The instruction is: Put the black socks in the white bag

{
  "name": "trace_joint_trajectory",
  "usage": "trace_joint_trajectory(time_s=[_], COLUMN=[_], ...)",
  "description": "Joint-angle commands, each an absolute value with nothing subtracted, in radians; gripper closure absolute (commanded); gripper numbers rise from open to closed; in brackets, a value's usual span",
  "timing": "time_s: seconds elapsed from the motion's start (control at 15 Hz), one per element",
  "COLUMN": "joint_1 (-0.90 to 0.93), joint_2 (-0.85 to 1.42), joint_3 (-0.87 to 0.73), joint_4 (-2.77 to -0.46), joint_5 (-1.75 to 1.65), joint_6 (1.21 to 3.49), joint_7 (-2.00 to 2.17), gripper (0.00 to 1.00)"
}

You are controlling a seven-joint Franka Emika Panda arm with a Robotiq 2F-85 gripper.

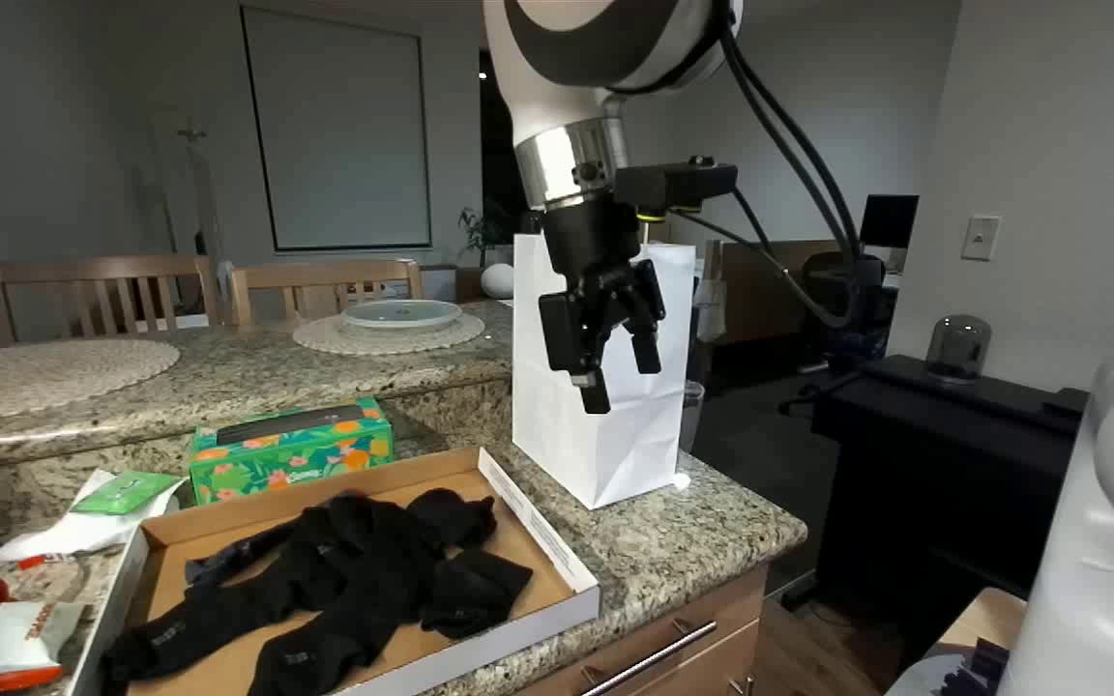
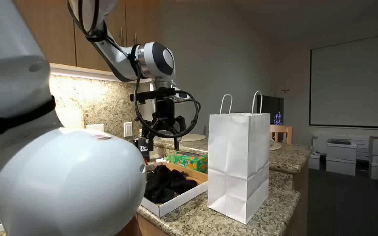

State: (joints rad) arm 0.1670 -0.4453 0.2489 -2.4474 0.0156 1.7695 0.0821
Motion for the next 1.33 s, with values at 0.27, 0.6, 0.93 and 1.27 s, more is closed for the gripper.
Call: trace_joint_trajectory(time_s=[0.27, 0.6, 0.93, 1.27], joint_1=[0.181, 0.228, 0.248, 0.276], joint_2=[-0.443, -0.395, -0.203, -0.273], joint_3=[0.236, 0.302, 0.454, 0.402], joint_4=[-2.445, -2.403, -2.268, -2.323], joint_5=[0.011, 0.136, 0.164, 0.185], joint_6=[1.767, 1.908, 2.231, 2.175], joint_7=[0.087, 0.253, 0.577, 0.488], gripper=[0.00, 0.00, 0.00, 0.00])
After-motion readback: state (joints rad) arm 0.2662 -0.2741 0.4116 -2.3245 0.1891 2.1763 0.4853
